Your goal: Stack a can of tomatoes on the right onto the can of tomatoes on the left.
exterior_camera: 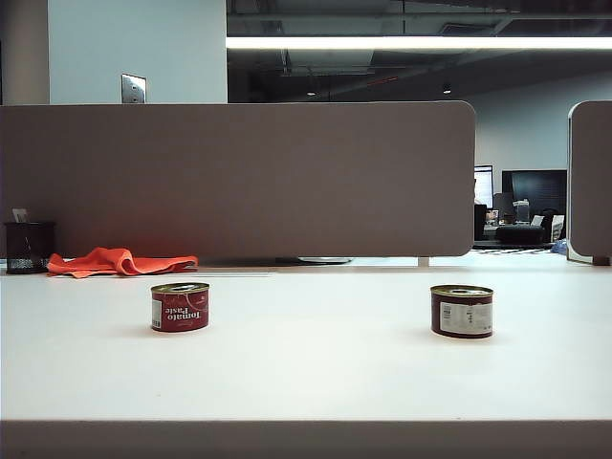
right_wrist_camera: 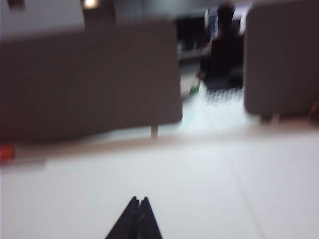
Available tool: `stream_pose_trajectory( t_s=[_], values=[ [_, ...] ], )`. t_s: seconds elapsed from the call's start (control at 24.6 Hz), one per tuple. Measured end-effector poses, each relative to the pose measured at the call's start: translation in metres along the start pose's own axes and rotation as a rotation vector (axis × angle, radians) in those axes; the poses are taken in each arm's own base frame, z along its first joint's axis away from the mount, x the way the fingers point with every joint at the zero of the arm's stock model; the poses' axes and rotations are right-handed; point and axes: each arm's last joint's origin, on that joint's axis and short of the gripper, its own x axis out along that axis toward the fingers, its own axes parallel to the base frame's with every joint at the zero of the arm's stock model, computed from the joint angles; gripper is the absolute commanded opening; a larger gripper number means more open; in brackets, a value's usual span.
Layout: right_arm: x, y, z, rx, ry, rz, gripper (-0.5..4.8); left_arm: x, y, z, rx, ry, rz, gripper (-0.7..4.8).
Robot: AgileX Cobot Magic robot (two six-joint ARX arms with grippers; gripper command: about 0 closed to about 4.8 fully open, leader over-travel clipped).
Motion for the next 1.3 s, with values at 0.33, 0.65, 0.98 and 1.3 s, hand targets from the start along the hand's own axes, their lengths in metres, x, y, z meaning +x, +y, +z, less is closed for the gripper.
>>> stream_pose_trajectory(
  t_s=[0.33, 0.65, 0.98, 1.3],
  values=[
    [-0.007, 0.009, 0.099, -0.07, -0.126, -0.058, -0.03, -0.005, -0.01, 0.068, 0.013, -0.019, -0.022, -0.05],
    [0.047, 0.021, 0.13, -0.093, 0.036, 0.085, -0.02, 0.042, -0.019, 0.109, -0.057, 0.078, -0.216, -0.05],
    [0.109, 0.048, 0.107, -0.104, 0.418, 0.207, -0.01, 0.065, -0.044, 0.142, 0.208, 0.233, -0.259, -0.04],
    [0.132, 0.082, 0.063, -0.206, 0.674, 0.315, 2.56, 0.083, -0.047, 0.131, 0.164, 0.388, -0.313, 1.71]
  ],
)
